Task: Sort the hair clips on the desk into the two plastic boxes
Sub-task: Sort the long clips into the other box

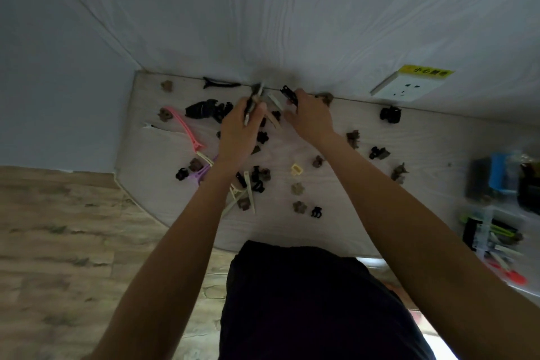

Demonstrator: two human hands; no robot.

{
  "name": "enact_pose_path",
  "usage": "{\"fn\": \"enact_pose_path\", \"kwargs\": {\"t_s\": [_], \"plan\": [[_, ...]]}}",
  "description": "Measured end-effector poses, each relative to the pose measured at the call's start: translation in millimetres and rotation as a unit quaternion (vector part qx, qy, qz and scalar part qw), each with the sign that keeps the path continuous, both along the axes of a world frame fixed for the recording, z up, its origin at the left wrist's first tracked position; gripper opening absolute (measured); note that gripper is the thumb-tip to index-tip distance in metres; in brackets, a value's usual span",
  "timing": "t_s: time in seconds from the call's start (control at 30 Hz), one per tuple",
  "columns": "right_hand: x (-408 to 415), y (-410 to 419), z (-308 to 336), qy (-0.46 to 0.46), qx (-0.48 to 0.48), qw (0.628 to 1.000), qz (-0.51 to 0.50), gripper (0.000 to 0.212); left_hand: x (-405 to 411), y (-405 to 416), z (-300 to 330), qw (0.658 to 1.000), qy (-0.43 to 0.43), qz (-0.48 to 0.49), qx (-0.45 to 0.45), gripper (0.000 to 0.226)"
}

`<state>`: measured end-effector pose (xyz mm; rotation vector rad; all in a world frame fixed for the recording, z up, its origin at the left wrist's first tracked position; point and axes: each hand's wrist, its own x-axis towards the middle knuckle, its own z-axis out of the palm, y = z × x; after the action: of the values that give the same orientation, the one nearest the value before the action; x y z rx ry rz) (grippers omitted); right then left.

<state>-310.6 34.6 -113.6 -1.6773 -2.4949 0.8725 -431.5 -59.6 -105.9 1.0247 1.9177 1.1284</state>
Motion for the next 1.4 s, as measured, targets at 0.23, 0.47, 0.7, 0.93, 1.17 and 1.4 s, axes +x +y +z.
{"fn": "enact_pose_path", "kwargs": {"t_s": [0.23, 0.47, 0.7, 0.93, 1.17, 1.4], "plan": [[-5, -2, -8, -0.094, -0.015, 0.995, 0.009, 0.029, -2, -10, -3, 0.997, -0.047, 0.036, -0.053, 0.023], [30, -34, -1, -0.005, -0.081, 0.995, -0.054, 0.024, 4, -18, 4, 0.996, -0.074, 0.011, -0.052, 0.018], [46, -79, 16, 0.102, -0.141, 0.985, 0.011, 0.016, -6, -51, 15, 0.998, -0.038, -0.017, -0.036, 0.023], [31, -128, 5, 0.102, -0.195, 0.970, 0.101, 0.010, -26, -109, 6, 0.980, 0.158, -0.018, -0.120, 0.026], [12, -151, -10, -0.038, -0.037, 0.984, 0.170, 0.037, -1, -159, -16, 0.891, 0.318, -0.162, -0.280, 0.043], [26, -127, -7, -0.109, 0.029, 0.984, 0.137, 0.031, 1, -138, -22, 0.890, 0.372, -0.142, -0.224, 0.029]]}}
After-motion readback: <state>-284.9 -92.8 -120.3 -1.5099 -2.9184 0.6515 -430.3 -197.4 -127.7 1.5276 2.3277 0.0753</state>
